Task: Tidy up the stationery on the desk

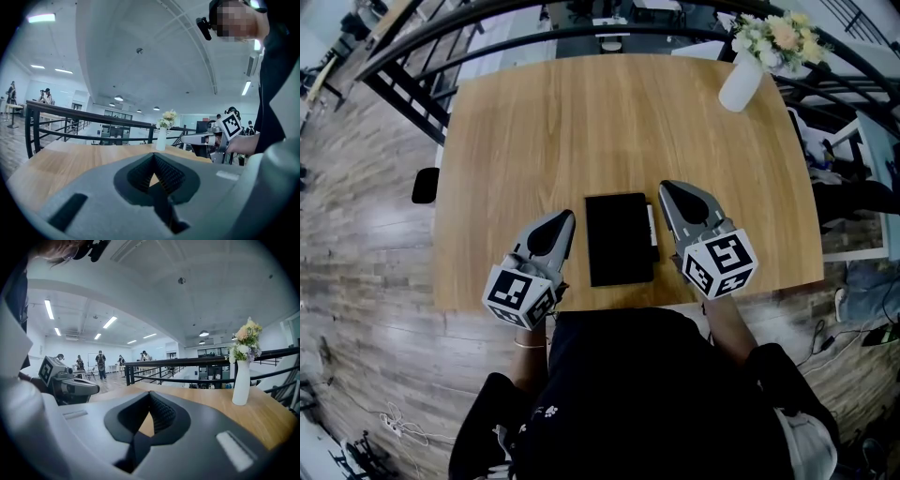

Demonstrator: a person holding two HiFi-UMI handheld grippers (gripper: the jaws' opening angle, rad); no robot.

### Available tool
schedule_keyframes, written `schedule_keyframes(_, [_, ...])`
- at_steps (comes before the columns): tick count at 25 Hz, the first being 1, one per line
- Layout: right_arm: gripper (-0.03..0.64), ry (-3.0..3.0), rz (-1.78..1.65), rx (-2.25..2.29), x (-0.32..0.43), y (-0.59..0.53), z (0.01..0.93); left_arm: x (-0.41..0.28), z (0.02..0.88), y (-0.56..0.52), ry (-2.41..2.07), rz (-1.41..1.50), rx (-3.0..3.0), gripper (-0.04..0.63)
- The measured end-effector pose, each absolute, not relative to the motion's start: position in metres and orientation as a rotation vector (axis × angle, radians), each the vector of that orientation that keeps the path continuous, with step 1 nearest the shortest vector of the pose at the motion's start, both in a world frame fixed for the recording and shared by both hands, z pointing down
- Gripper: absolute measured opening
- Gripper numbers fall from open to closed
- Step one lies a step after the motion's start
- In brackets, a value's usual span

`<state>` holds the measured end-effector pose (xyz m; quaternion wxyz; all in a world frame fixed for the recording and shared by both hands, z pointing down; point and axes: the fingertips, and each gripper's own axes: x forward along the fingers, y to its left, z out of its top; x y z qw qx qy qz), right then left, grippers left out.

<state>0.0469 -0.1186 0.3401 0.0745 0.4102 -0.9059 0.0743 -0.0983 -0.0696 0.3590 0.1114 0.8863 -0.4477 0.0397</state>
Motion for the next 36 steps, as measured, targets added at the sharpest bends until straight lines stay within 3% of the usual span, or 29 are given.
schedule_keyframes(36, [0.006,-2.696,0.218,1.238,0.056,-0.112,0.340,-0.085,0.364,-0.069,-1.269,0.109,2.602,-0.005])
